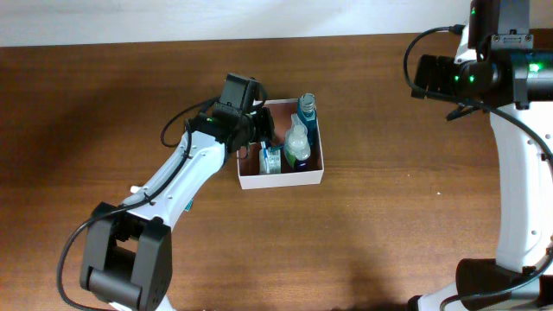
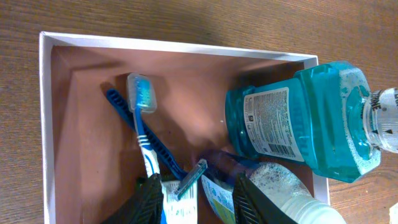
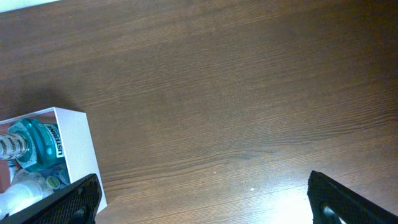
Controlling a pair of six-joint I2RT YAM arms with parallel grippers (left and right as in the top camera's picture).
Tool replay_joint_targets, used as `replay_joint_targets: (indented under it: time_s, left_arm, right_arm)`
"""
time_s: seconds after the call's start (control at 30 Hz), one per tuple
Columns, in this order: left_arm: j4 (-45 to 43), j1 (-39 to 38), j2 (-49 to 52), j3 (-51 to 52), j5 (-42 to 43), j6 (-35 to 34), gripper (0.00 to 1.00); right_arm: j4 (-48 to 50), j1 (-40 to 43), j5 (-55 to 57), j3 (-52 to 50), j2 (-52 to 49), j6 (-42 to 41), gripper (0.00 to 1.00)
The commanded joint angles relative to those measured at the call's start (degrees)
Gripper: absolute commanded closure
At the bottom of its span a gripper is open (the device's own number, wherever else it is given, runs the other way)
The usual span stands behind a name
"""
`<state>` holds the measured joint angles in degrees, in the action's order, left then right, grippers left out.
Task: Pack container
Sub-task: 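Lift the toothbrush with the left gripper and lower it into the box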
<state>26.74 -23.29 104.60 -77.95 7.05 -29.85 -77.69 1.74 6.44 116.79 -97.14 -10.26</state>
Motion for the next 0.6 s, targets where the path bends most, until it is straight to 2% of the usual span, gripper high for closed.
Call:
replay_joint_targets:
  time_s: [0.0, 0.33, 0.57]
  left_arm:
    - [-0.15, 0.07, 0.52, -0.52, 1.09, 0.11, 0.62]
    - [0.07, 0.63, -2.91, -0.55, 0.13, 0.11, 0.64]
    - [5.07, 4.13, -5.11, -0.55, -9.64, 0.09, 0.68]
  right_arm:
    - [0.11, 0.22, 0.72, 0.11, -0.09, 0.31, 0.01]
    - [0.11, 0.22, 0.72, 0.11, -0.09, 0.33, 0.01]
    - [0.11, 0.22, 0.7, 0.11, -0.09, 0.33, 0.01]
